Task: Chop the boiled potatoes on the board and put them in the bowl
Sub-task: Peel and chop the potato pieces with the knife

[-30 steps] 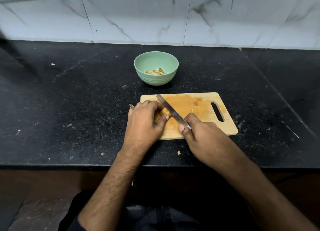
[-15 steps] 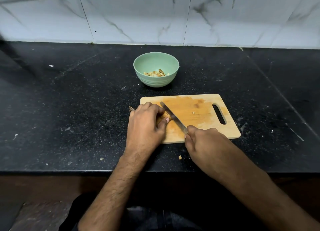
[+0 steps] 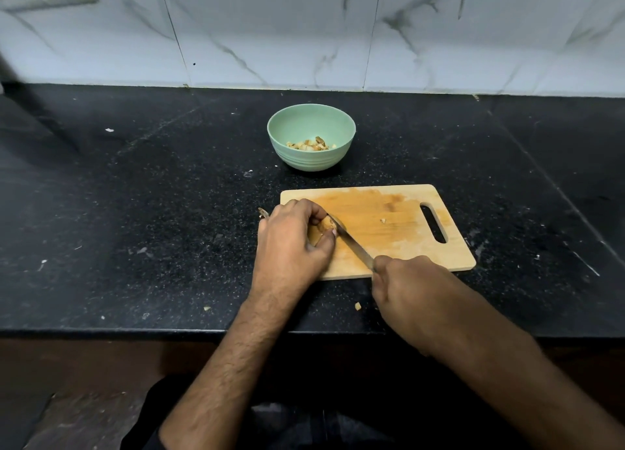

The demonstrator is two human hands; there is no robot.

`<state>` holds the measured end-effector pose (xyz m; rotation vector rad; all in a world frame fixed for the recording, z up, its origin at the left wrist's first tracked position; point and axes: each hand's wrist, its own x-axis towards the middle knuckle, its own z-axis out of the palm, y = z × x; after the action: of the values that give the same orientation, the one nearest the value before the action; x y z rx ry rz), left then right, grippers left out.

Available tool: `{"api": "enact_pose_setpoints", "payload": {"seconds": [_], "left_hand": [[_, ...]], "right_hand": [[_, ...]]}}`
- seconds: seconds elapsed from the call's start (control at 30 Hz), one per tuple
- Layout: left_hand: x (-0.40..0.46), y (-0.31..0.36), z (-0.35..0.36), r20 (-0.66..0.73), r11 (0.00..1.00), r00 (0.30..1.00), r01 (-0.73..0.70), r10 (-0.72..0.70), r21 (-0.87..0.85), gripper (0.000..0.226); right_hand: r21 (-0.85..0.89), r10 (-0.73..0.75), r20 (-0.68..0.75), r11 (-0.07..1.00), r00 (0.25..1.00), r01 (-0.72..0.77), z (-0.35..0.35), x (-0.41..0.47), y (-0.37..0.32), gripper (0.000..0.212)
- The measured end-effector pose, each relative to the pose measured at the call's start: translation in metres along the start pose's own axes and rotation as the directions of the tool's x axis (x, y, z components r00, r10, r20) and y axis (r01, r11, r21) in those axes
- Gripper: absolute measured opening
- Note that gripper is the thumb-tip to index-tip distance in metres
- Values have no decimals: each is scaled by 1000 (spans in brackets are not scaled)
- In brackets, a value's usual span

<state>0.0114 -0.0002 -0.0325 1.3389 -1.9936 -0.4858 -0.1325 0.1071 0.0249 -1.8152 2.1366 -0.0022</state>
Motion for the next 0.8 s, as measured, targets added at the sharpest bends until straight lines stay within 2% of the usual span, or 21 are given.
{"api": "enact_pose_setpoints", "payload": {"seconds": [0.33,0.5,0.63,0.73,0.8], "left_hand": [[-1,5,2,46,992,998,-48,43,113,31],[-1,4,0,78,989,997,-31,20,143,32],[-5,2,-4,23,997,1000,-6,4,72,33],[-11,-2,-9,-11,998,998,57,-58,-38,35],[-13,-3,-12,-21,991,996,79,-82,-109,32]], "right_hand": [[29,36,52,999,998,-37,-4,-22,4,28],[73,59,107,995,992,-67,-9,-34,8,27],[104,70,94,991,993,-80,-11,-40,11,29],[129,47,30,990,998,-50,-11,-42,6,29],[174,34,36,984,999,-40,-10,-37,-3,27]]}}
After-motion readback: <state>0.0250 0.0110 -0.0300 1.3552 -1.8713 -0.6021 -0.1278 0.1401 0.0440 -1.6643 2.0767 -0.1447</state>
